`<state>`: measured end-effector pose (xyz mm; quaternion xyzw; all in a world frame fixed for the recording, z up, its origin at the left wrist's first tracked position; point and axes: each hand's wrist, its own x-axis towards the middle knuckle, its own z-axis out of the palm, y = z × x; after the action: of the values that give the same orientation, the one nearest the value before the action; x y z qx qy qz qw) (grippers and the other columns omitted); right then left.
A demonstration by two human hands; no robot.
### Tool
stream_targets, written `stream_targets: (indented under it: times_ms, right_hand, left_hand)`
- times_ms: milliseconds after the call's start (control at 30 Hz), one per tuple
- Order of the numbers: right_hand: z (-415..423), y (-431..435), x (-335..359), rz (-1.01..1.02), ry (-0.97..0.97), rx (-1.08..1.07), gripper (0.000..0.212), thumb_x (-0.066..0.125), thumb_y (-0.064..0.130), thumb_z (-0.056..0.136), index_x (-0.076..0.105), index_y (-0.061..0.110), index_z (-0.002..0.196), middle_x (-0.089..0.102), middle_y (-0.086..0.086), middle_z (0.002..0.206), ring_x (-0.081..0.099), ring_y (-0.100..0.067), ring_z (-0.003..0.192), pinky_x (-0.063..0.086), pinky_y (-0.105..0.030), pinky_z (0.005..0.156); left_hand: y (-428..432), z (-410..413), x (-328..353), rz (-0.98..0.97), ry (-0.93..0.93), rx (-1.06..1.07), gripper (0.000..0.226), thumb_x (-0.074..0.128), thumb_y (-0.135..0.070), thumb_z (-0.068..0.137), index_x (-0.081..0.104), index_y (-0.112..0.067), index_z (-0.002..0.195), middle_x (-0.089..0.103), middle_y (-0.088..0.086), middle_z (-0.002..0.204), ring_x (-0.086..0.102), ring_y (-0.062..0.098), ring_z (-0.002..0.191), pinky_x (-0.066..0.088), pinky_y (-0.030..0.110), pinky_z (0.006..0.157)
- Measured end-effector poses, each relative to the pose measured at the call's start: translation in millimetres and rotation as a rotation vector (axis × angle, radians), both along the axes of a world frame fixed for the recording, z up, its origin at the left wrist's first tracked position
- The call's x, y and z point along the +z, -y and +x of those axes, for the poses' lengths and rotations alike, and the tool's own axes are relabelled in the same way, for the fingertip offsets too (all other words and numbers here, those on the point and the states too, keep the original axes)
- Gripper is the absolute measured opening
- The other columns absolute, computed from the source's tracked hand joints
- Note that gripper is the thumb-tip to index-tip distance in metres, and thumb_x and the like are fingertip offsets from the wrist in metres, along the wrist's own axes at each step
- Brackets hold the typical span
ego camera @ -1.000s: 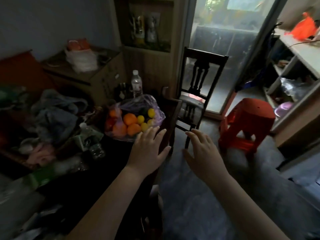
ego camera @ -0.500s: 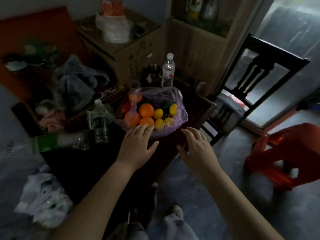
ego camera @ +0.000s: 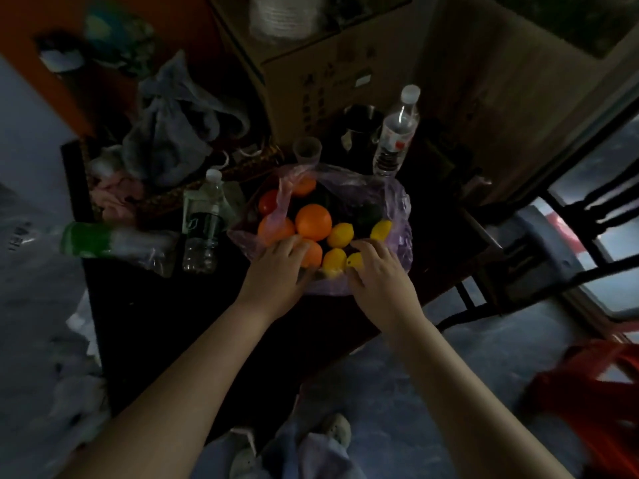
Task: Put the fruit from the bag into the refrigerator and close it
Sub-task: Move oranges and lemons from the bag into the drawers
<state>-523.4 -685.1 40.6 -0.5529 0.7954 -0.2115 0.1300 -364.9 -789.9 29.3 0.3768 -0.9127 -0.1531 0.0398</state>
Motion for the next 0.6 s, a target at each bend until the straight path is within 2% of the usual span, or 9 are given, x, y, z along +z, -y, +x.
stream_targets:
  times_ms: [167, 267, 400, 600]
  right_hand:
    - [-10, 44, -33, 0.017, 0.082, -0.013, 0.033, 0.054, 0.019, 0.089, 0.052, 0.013, 0.122, 0.053, -0.006, 0.123, 0.051, -0.027, 0.110, 0.043, -0.036, 0.084]
    - [-13, 60, -53, 0.075, 0.061, 0.046, 0.033, 0.056, 0.018, 0.088, 0.051, 0.012, 0.120, 0.051, -0.008, 0.123, 0.049, -0.029, 0.112, 0.043, -0.038, 0.084]
    - [-15, 64, -69, 0.150, 0.008, 0.103, 0.043, 0.063, 0.023, 0.085, 0.047, 0.013, 0.124, 0.048, -0.008, 0.128, 0.045, -0.030, 0.116, 0.044, -0.041, 0.085]
    - [-18, 62, -84, 0.190, 0.005, 0.142, 0.061, 0.075, 0.028, 0.073, 0.047, 0.012, 0.125, 0.048, -0.009, 0.129, 0.042, -0.032, 0.120, 0.042, -0.043, 0.091]
  left_hand:
    - [23, -26, -27, 0.065, -0.027, 0.084, 0.042, 0.042, -0.032, 0.097, 0.045, -0.015, 0.135, 0.044, 0.005, 0.138, 0.042, 0.027, 0.125, 0.046, 0.045, 0.088]
    - [33, -33, -41, 0.101, -0.025, 0.117, 0.040, 0.051, -0.025, 0.093, 0.046, -0.015, 0.132, 0.044, 0.004, 0.135, 0.044, 0.028, 0.122, 0.048, 0.048, 0.086]
    - [35, -32, -54, 0.121, 0.007, 0.130, 0.051, 0.061, -0.018, 0.085, 0.046, -0.014, 0.134, 0.044, 0.006, 0.136, 0.043, 0.029, 0.124, 0.047, 0.047, 0.089]
    - [31, -29, -66, 0.129, -0.013, 0.166, 0.057, 0.066, -0.023, 0.084, 0.044, -0.015, 0.136, 0.040, 0.005, 0.139, 0.039, 0.027, 0.127, 0.046, 0.044, 0.092]
